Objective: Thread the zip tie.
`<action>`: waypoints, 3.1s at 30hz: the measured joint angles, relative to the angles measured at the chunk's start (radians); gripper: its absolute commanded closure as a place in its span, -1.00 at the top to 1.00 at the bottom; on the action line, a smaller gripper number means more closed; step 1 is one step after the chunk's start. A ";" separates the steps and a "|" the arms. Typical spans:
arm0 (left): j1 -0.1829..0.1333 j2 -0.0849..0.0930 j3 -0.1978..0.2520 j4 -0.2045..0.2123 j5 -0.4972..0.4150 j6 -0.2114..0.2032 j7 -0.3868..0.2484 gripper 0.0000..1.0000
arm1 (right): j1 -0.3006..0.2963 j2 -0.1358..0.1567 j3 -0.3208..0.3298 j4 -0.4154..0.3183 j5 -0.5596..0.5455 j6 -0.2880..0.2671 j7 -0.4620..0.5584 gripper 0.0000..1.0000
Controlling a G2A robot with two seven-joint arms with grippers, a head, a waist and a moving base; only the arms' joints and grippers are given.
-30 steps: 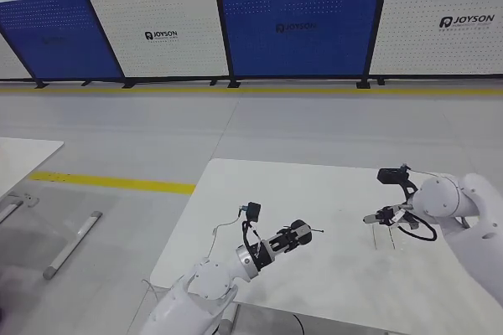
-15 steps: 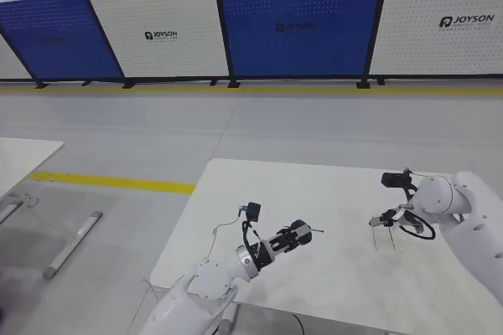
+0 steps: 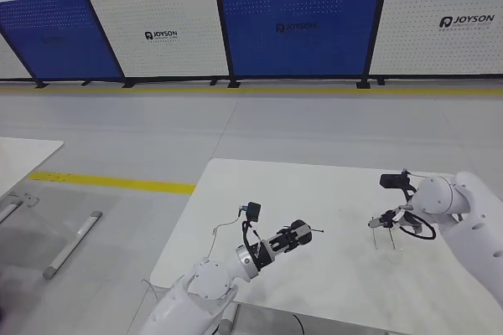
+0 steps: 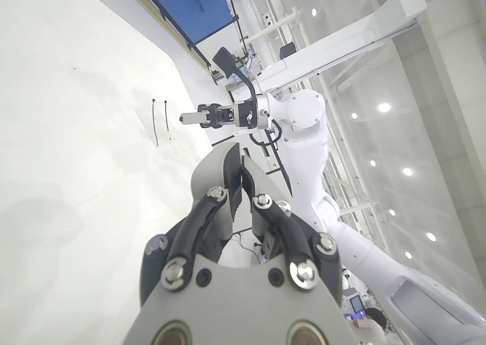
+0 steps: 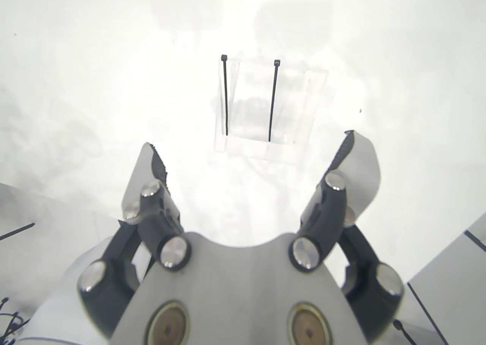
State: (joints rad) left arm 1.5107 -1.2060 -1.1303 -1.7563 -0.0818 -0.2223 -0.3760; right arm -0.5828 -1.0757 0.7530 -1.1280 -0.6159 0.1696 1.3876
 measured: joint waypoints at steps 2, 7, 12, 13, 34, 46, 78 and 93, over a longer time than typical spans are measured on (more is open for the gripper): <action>0.000 0.000 0.000 0.000 0.000 0.000 0.000 -1.00 | 0.004 -0.003 -0.006 0.005 -0.009 0.011 0.003 -0.16; 0.000 0.000 0.000 0.000 0.000 0.000 0.000 -1.00 | 0.019 -0.015 -0.032 0.039 0.004 0.007 0.002 -0.22; 0.000 0.000 0.000 0.000 0.000 0.000 0.000 -1.00 | 0.063 -0.040 -0.091 0.131 0.052 -0.014 0.002 -0.20; 0.000 0.000 0.000 0.000 0.000 0.000 0.000 -1.00 | 0.071 -0.045 -0.102 0.146 0.056 -0.011 0.002 -0.20; 0.000 0.000 0.000 0.000 0.000 0.000 0.000 -1.00 | 0.186 -0.136 -0.233 0.410 0.143 -0.016 0.002 -0.54; 0.000 0.000 0.000 0.000 0.000 0.000 0.000 -1.00 | 0.232 -0.206 -0.282 0.548 0.160 -0.026 0.000 -0.50; 0.000 0.000 0.000 0.000 0.000 0.000 0.000 -1.00 | -0.257 0.143 0.372 -0.249 0.291 -0.512 -0.092 1.00; 0.000 0.000 0.000 0.000 0.000 0.000 0.000 -1.00 | -0.413 0.195 0.434 -0.478 0.361 -0.510 0.002 1.00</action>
State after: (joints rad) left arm 1.5107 -1.2060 -1.1303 -1.7563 -0.0818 -0.2223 -0.3760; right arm -0.9958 -0.8808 1.1868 -1.6060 -0.2554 -0.3400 1.3899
